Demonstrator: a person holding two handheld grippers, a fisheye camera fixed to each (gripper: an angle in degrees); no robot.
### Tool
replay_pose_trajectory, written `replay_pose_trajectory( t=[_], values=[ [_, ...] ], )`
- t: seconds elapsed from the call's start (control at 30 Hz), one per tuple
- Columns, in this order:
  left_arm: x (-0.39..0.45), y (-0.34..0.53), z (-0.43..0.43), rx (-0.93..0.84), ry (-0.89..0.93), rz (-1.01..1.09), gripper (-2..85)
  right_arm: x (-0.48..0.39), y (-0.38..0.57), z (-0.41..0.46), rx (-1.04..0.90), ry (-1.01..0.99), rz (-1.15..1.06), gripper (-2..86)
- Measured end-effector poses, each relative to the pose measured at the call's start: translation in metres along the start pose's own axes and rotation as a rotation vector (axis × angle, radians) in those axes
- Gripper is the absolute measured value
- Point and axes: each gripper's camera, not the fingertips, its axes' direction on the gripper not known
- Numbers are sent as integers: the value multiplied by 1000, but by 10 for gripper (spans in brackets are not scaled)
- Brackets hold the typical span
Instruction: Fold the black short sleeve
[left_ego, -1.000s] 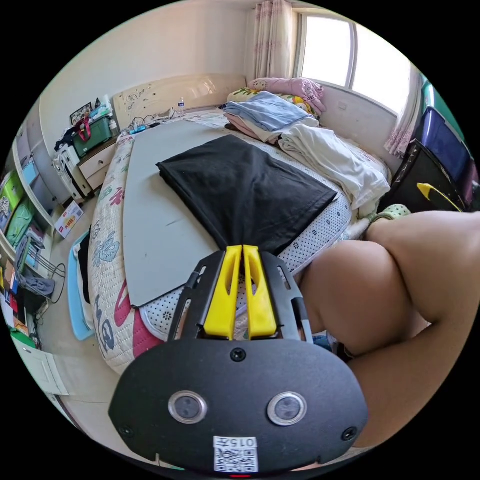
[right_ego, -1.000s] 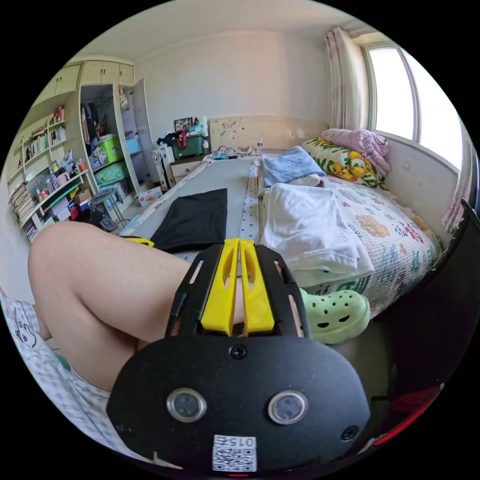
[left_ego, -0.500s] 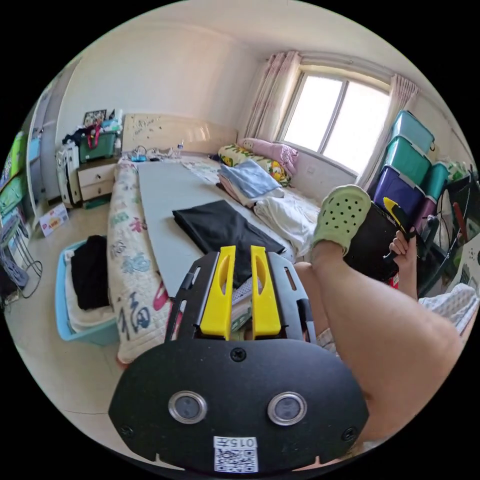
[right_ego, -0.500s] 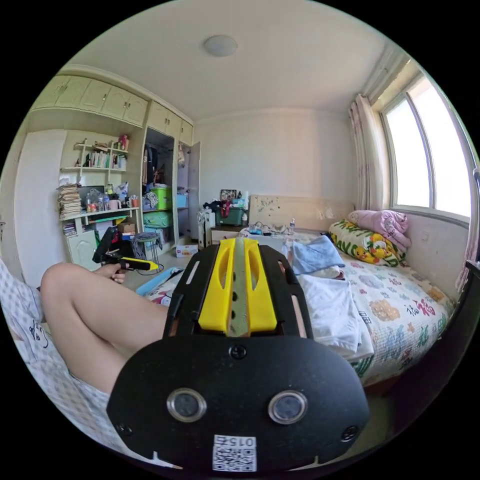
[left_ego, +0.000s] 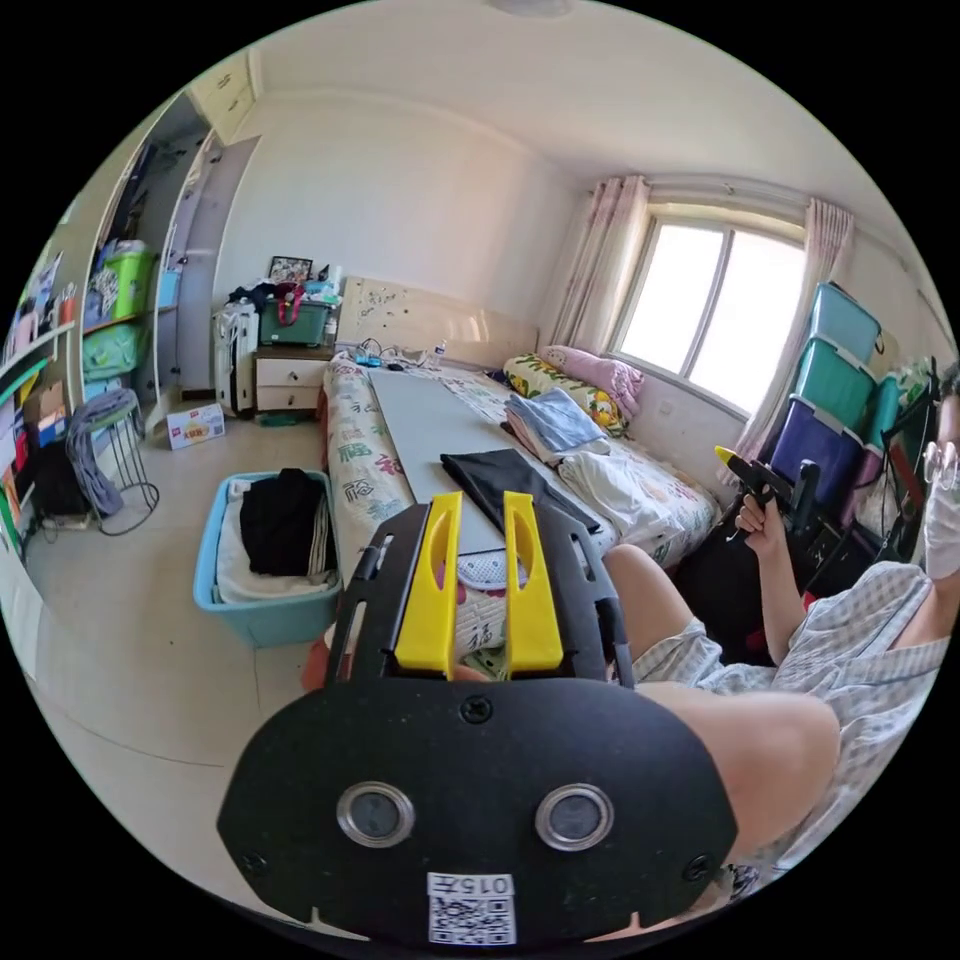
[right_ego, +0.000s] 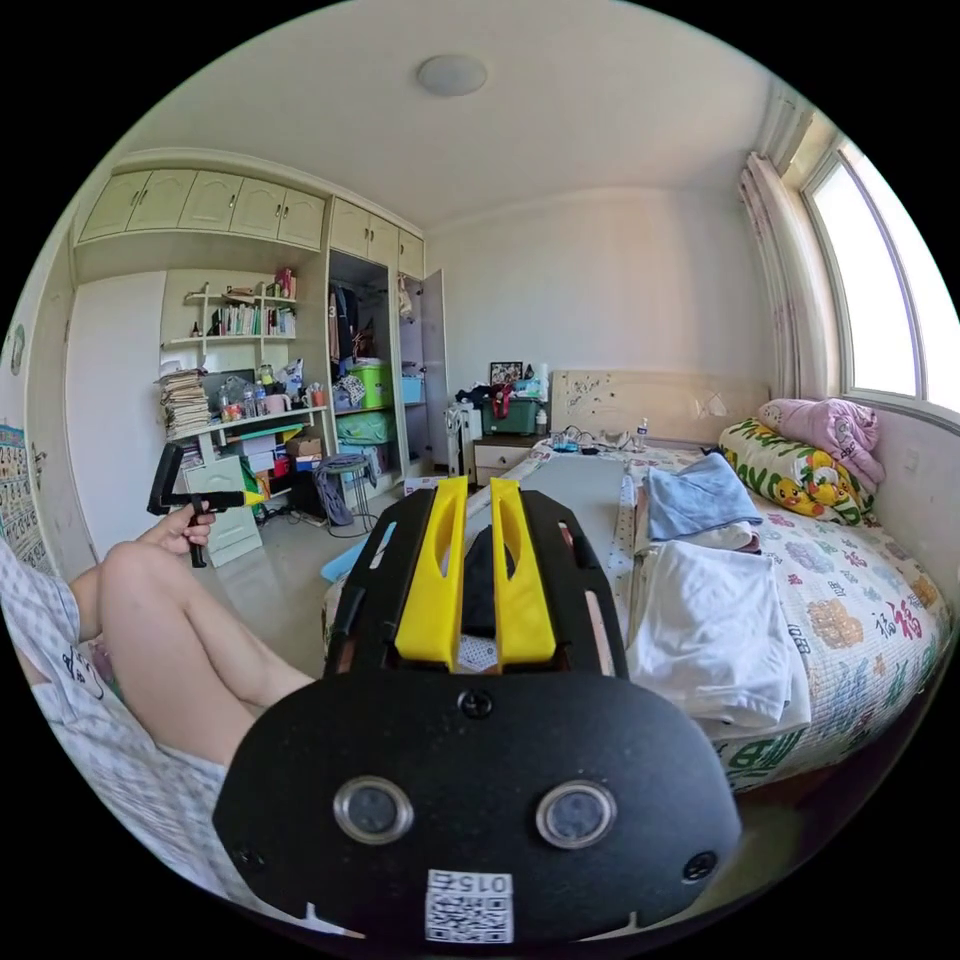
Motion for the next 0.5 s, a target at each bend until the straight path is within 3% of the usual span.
replay_pose_trajectory(
  t=[0.3,0.5],
  values=[
    [-57,-2,69,-37,87,-111,85,-7,6,108,-110,46,-6,61],
    [-100,-34,171,-81,163,-210,101,38,8,277,-285,28,77,67]
  ],
)
